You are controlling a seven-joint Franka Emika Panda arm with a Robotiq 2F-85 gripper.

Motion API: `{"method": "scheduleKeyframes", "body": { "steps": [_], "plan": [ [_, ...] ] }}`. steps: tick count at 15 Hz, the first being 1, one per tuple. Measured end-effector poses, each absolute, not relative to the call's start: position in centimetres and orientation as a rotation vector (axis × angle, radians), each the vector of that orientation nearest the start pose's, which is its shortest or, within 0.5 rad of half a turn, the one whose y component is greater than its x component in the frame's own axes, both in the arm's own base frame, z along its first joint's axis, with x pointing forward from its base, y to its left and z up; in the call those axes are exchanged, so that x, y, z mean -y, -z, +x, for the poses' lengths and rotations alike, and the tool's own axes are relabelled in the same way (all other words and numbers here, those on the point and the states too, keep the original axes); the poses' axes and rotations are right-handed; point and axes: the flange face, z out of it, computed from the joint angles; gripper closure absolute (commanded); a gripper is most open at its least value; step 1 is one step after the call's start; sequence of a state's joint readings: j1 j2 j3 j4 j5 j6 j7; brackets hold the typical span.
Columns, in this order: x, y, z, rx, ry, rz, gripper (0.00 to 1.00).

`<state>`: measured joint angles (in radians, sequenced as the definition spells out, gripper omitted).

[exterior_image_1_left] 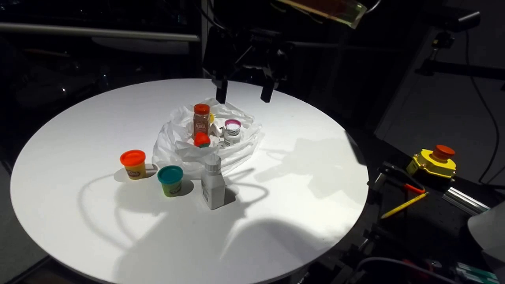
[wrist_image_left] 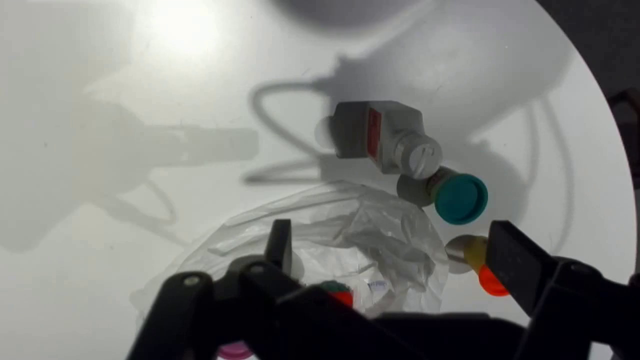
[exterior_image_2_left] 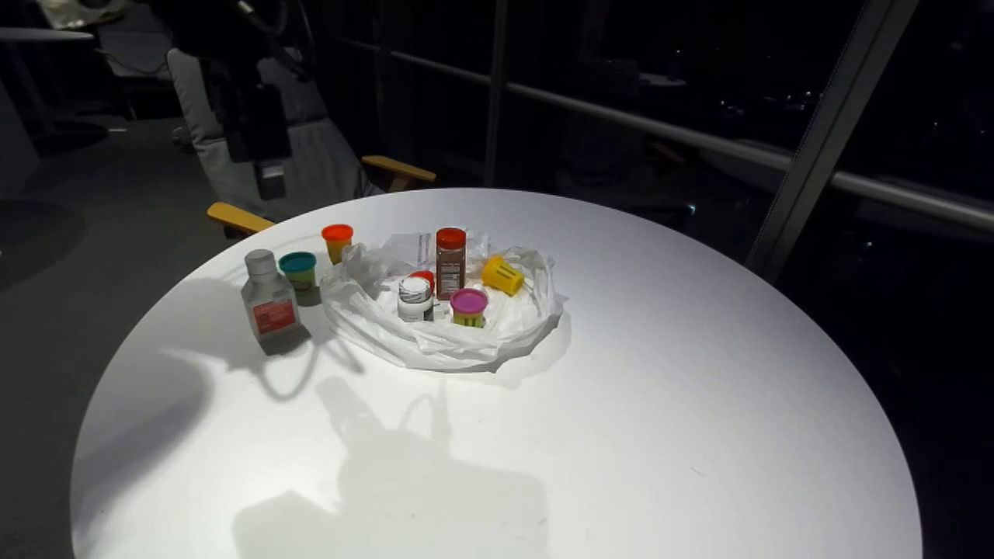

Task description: Put the bottles on the table in the plastic bag

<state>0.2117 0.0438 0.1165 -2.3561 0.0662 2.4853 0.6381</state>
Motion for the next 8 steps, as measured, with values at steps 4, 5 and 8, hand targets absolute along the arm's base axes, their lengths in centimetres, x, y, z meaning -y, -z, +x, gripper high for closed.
{"method": "scheduleKeyframes", "body": {
  "steps": [4,5,8],
  "plan": [
    [-19.4,-28.0,45.6,-0.505,0.098,-3.001,0.00],
    [-19.9,-27.1,45.1,-0.492,0.109,-2.997,0.00],
    [-21.1,-24.6,44.8,-0.459,0.161,-3.002,0.00]
  ]
}}
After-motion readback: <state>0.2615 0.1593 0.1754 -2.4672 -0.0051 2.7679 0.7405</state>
